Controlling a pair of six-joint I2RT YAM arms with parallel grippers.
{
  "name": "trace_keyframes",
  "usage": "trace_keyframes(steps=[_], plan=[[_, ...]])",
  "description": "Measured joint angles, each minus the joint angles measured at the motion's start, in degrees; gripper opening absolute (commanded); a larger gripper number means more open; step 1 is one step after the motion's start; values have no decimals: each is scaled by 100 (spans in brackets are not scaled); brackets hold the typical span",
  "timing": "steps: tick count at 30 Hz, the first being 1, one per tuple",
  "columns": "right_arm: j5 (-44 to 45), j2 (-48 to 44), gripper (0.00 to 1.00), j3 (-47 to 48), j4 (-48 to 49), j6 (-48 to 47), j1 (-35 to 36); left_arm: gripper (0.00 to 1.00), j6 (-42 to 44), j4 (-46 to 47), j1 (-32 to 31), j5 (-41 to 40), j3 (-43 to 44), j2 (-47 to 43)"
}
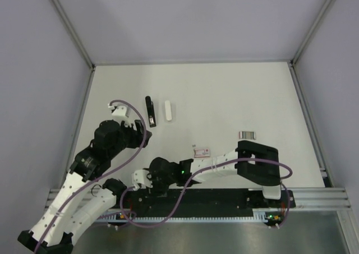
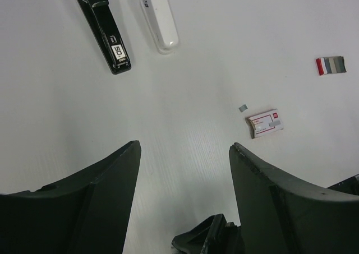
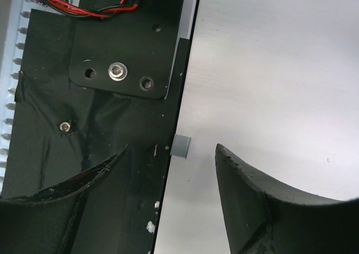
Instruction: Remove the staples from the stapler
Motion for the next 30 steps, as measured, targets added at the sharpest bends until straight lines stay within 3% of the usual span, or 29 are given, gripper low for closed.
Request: trace_keyframes(steps=[30], plan=[[448,278,50,192,103,614,13,70,149,199,0,138,-188,-37]])
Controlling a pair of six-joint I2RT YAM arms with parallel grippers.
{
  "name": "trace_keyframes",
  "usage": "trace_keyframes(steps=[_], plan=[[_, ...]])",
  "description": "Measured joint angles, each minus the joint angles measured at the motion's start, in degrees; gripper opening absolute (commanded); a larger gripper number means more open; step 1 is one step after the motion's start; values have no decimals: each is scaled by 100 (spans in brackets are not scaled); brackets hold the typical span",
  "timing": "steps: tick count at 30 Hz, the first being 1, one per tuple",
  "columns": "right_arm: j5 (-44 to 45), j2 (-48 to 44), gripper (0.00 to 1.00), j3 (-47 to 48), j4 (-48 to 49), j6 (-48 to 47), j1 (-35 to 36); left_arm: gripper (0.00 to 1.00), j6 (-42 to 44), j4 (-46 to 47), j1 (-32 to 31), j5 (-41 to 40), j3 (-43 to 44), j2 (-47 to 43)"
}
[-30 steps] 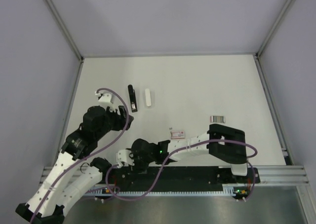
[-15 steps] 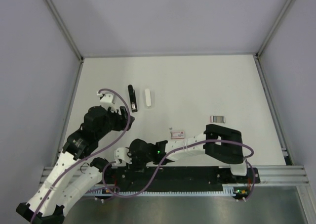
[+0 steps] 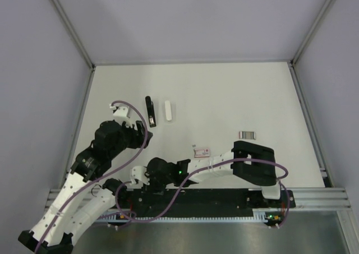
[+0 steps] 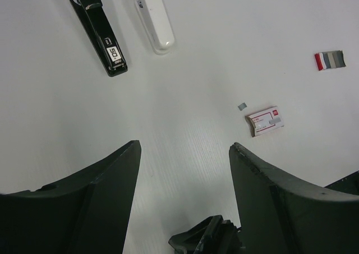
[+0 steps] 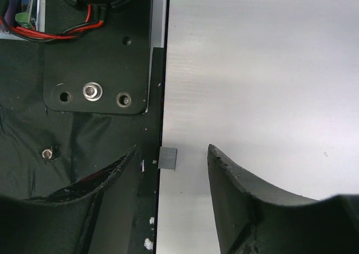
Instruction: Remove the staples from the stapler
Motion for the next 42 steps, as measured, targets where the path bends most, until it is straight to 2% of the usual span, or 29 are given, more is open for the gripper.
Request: trace_keyframes(steps=[27,42], plan=[[192,94,40,-13,-4,90,17,70,2,-2,0,-20,0,7],[603,94,26,-22,-11,83,177,70,2,-2,0,-22,0,7]])
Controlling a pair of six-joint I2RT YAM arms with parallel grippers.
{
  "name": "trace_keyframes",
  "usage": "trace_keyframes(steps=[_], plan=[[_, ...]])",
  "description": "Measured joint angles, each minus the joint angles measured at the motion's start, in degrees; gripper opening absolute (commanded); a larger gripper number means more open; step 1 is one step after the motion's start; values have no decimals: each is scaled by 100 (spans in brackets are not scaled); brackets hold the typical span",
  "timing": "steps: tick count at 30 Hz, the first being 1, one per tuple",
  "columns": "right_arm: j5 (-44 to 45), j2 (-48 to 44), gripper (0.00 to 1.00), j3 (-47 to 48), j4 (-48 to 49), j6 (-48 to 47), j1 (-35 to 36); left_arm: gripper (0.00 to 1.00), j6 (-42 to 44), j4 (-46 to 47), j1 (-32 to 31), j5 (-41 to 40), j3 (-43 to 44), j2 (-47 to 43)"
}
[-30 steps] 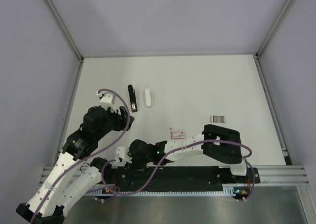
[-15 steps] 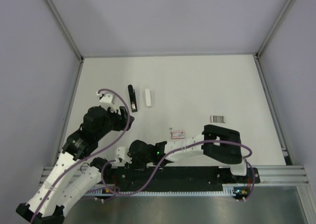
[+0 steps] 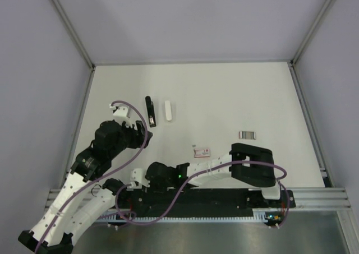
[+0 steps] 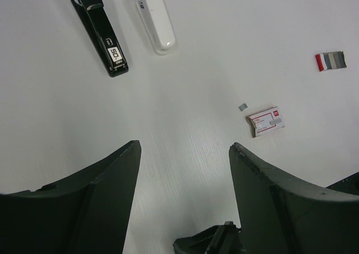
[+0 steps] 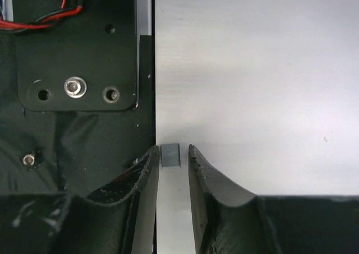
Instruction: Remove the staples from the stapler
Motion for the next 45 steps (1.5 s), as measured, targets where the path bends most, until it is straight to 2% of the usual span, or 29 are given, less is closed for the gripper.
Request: trace_keyframes(steps=[12,17,22,27,30,33,45], plan=[[275,-87,19,-149,-2,7,61,70,0,0,0,-15,0,0],[291,-98,26,-151,-22,4,66,70,0,0,0,-22,0,0],[337,-105,26,-151,-26,-31,61,70,0,0,0,-22,0,0],[326,-105,21,-151,-26,-37,61,70,0,0,0,-22,0,0],[289,-105,12,-151,-33,-33,61,70,0,0,0,-22,0,0],[271,-105,9,-151,-33,-33,61,70,0,0,0,-22,-2,0],[498,-262,7,-289,-120,9,-197,70,-2,0,0,-22,0,0]])
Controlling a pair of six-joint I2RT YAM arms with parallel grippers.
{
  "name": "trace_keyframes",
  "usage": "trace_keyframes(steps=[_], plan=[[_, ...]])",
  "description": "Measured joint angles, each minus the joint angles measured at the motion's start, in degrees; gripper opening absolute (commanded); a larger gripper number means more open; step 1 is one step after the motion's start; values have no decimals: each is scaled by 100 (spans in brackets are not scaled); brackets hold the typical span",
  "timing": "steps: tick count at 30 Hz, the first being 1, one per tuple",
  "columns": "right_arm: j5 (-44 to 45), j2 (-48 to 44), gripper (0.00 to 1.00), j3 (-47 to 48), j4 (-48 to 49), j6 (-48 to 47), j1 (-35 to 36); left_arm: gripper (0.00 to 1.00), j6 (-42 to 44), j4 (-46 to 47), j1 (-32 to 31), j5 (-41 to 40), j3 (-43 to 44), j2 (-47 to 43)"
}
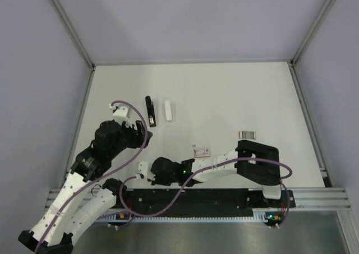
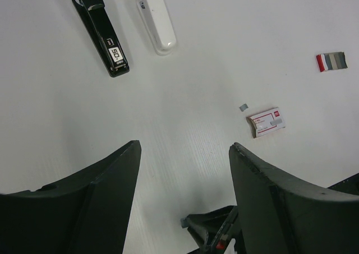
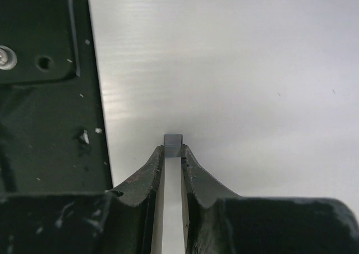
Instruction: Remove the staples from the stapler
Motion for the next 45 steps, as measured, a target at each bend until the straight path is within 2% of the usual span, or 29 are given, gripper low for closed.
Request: trace_keyframes(steps=[7,14,20,27,33,40,45], plan=[[247,-688,7,-404,-267,190,-492,70,2,0,0,0,-2,-2],[514,-1878,6,-796,-560,568,-1217,70,2,0,0,2,0,-4],[1091,-2721,6,-1110,-970,1285,-1985,70,0,2,0,44,-33,-50],[1735,-3333,6,-1707,-1423,2179,-3552,70,0,-2,0,76,-90,-105],[1974,-3630,6,-2037,-1681,2527,-4590,70,2,2,0,238,-92,-11],[1991,-4006,7,-2302,-1784,2605,-5506,70,9,2,0,358,-96,125],[1965,-4041,7,-2420,-1812,2599,-5746,70,39,0,0,374,-96,162]])
